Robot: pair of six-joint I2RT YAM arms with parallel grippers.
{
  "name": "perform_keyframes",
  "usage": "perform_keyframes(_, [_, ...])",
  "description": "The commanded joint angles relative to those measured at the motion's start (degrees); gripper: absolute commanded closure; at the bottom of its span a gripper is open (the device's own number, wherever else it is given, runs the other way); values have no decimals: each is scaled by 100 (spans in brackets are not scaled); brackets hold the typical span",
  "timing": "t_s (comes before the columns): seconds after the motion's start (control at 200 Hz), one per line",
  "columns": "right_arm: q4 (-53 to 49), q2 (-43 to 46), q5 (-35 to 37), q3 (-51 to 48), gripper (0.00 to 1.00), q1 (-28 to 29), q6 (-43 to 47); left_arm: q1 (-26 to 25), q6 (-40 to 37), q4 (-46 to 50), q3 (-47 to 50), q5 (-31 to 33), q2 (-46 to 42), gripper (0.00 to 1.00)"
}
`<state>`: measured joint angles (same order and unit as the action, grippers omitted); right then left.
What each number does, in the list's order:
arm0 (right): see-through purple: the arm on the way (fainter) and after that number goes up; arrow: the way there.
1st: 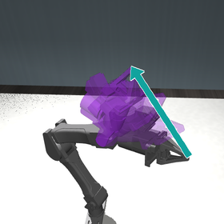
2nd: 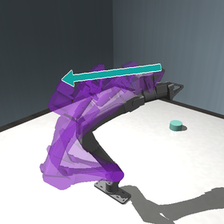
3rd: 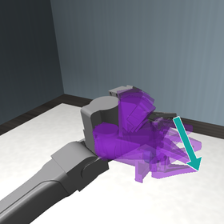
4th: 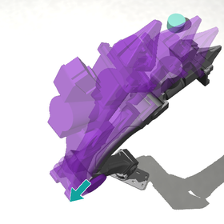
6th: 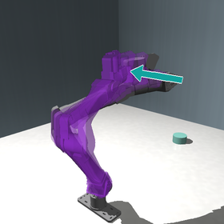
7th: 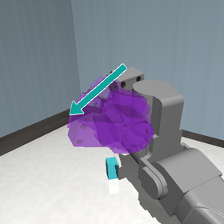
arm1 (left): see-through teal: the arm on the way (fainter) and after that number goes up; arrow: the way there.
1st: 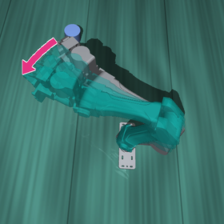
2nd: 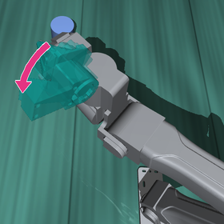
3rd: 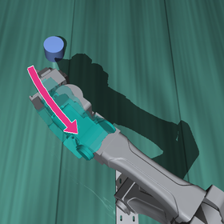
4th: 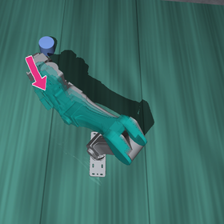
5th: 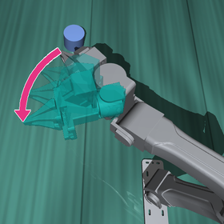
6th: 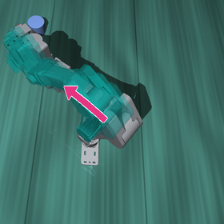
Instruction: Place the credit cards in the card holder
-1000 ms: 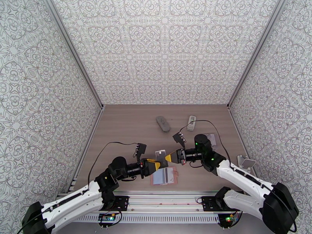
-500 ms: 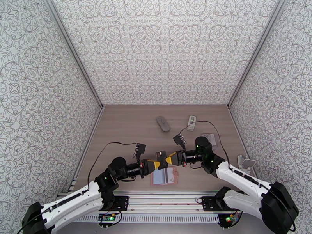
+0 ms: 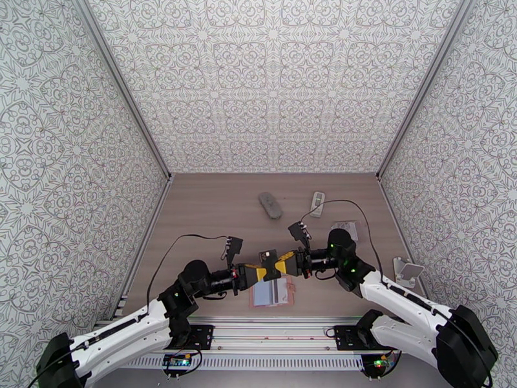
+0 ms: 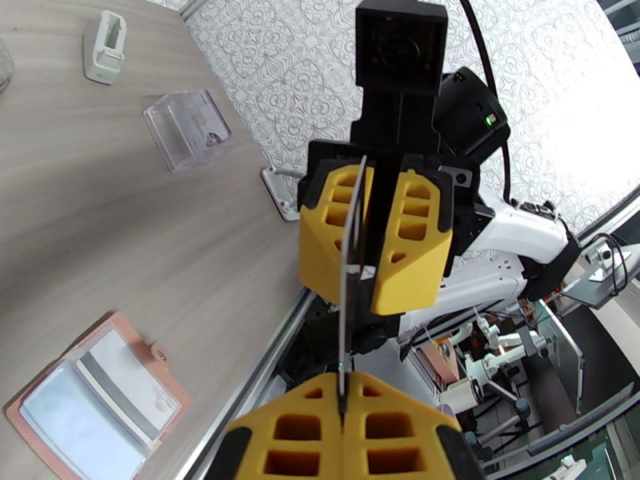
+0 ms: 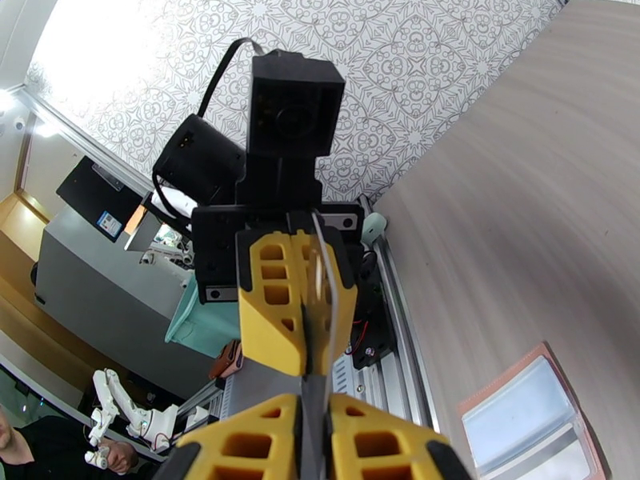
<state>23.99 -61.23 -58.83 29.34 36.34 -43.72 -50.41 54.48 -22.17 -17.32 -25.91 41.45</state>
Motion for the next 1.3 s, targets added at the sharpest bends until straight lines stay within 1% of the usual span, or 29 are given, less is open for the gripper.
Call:
perform_keyframes(0.0, [276, 120, -146, -68, 84, 66, 4, -4, 128, -167, 64, -204, 90, 100])
perform_keyframes(0.22, [220, 240, -171, -70, 86, 71, 60, 20, 164, -127, 103, -150, 52, 100])
perform_keyframes(0.395, [-298, 442, -85, -25, 86, 66, 363, 40, 198, -81, 143, -152, 35, 100])
perform_keyframes(0.68, [-281, 450, -111, -53, 88, 66, 338, 67, 241, -76, 159, -132, 30, 100])
perform_keyframes(0.95, [-268, 428, -59, -73, 99, 67, 268, 74, 268, -36, 185, -61, 42, 100])
perform_keyframes(0.965, [-278, 432, -51, -73, 100, 66, 268, 80, 265, -22, 182, -43, 34, 97])
perform_keyframes(0.975, [-282, 440, -41, -77, 100, 66, 270, 83, 265, 1, 191, -32, 31, 93])
perform_keyframes(1.01, [-317, 436, 12, -69, 100, 66, 272, 107, 261, 75, 194, 39, 1, 74])
perform_keyframes(1.04, [-366, 441, 62, -65, 100, 66, 283, 148, 249, 199, 194, 120, -41, 62])
perform_keyframes(1.085, [-576, 447, 212, -39, 100, 66, 352, 212, 201, 518, 177, 275, -137, 52])
perform_keyframes(1.11, [-776, 446, 329, 8, 100, 66, 427, 250, 152, 758, 149, 388, -207, 48])
perform_keyframes(1.155, [-1179, 438, 595, 89, 100, 66, 576, 309, 45, 1306, 87, 667, -361, 45])
perform_keyframes(1.21, [-1688, 419, 939, 180, 100, 66, 654, 375, -109, 2151, -10, 1113, -574, 45])
perform_keyframes(1.255, [-2007, 381, 1245, 252, 100, 66, 602, 421, -178, 2807, -72, 1602, -712, 44])
perform_keyframes(1.295, [-2109, 314, 1356, 274, 100, 66, 473, 501, -200, 3222, -68, 1778, -778, 44])
